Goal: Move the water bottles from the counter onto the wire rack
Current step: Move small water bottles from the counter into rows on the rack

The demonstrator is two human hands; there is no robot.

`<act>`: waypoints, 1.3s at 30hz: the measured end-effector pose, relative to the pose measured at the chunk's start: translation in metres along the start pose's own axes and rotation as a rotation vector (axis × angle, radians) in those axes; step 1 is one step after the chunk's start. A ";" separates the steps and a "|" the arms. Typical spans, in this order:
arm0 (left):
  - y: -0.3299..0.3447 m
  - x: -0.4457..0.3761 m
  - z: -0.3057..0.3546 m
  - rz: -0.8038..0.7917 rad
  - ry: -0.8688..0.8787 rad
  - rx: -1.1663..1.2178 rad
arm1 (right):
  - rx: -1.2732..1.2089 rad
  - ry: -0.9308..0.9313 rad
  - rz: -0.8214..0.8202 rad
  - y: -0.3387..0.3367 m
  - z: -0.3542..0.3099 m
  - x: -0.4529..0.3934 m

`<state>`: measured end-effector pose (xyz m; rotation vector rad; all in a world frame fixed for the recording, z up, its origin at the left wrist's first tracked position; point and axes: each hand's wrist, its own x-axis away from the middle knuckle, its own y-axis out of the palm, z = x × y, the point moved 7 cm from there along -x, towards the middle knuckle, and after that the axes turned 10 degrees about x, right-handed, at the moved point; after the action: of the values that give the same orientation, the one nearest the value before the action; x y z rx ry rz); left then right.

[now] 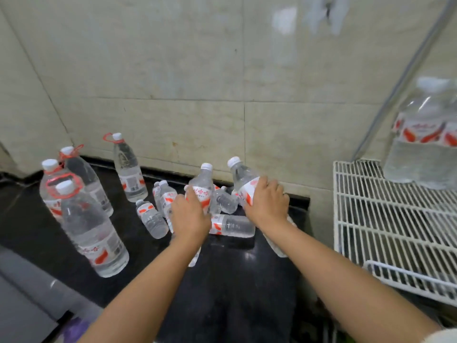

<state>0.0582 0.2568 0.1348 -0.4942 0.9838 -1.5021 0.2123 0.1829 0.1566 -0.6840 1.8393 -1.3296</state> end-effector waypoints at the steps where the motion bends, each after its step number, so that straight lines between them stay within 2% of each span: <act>1: -0.006 -0.001 0.020 0.034 0.021 0.012 | -0.025 0.003 0.045 -0.020 0.010 -0.005; 5: -0.014 0.009 0.105 0.114 0.104 0.067 | -0.110 0.031 0.210 -0.097 0.073 -0.014; 11: 0.003 0.047 0.242 0.216 0.218 0.168 | -0.255 0.066 0.414 -0.185 0.219 -0.007; 15: 0.039 0.081 0.322 0.201 0.251 0.314 | -0.369 0.104 0.481 -0.206 0.310 0.003; 20: 0.093 0.115 0.393 0.140 0.279 0.487 | -0.510 0.135 0.444 -0.194 0.391 0.007; 25: 0.126 0.130 0.429 0.090 0.304 0.569 | -0.674 0.111 0.373 -0.168 0.424 0.000; 32: 0.154 0.134 0.430 0.027 0.293 0.615 | -0.949 0.089 0.254 -0.140 0.417 -0.008; 39: 0.162 0.127 0.410 -0.040 0.301 0.626 | -0.933 0.043 0.035 -0.138 0.422 -0.015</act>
<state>0.4494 0.0267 0.2014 0.1660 0.6714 -1.8488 0.5649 -0.0798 0.2169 -1.0709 2.4698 -0.3889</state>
